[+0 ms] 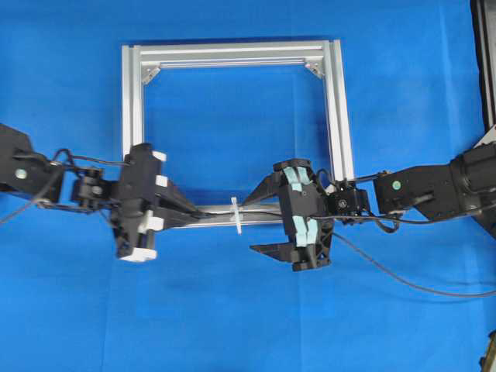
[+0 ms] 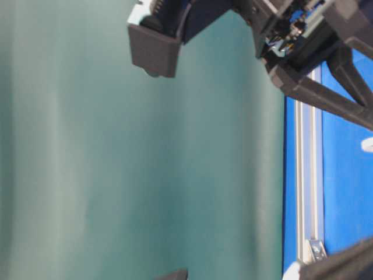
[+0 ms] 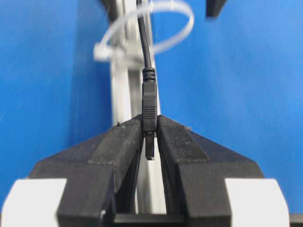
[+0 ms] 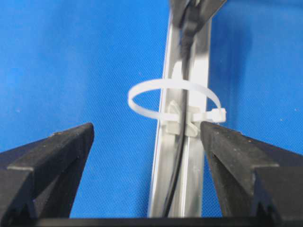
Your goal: Insert the wire through the string loop located in the center.
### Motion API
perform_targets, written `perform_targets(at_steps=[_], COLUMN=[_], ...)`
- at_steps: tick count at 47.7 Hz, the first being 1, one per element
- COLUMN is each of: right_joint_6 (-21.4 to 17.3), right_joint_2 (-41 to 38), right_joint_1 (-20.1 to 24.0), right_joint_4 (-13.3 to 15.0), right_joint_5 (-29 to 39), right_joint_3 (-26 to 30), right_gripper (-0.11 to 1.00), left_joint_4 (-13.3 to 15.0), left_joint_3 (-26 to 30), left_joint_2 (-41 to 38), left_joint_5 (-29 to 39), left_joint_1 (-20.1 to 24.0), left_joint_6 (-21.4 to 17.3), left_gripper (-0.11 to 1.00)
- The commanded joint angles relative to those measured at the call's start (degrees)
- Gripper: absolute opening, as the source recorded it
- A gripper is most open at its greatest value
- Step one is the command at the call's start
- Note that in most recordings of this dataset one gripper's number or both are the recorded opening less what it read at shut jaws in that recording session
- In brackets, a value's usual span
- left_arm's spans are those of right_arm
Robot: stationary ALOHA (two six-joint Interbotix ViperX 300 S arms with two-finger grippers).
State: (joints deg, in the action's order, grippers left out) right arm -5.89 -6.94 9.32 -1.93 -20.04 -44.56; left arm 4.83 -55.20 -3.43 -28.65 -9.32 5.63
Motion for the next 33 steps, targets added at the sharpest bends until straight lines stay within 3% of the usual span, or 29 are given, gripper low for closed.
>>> perform_targets(at_steps=[1, 33], right_joint_6=[0.0, -0.09], right_joint_2=[2.29, 4.31], right_joint_1=[0.35, 0.35], right_joint_4=[-0.18, -0.26], right_joint_5=[-0.35, -0.18], right_joint_3=[0.18, 0.35], right_gripper=[0.78, 0.78], left_joint_4=[-0.09, -0.09], left_joint_3=[-2.2, -24.17], left_joint_2=[3.6, 26.19], left_joint_5=[-0.35, 0.53], left_joint_1=[-0.09, -2.11], left_joint_6=[0.09, 0.7], left_gripper=[0.08, 0.08])
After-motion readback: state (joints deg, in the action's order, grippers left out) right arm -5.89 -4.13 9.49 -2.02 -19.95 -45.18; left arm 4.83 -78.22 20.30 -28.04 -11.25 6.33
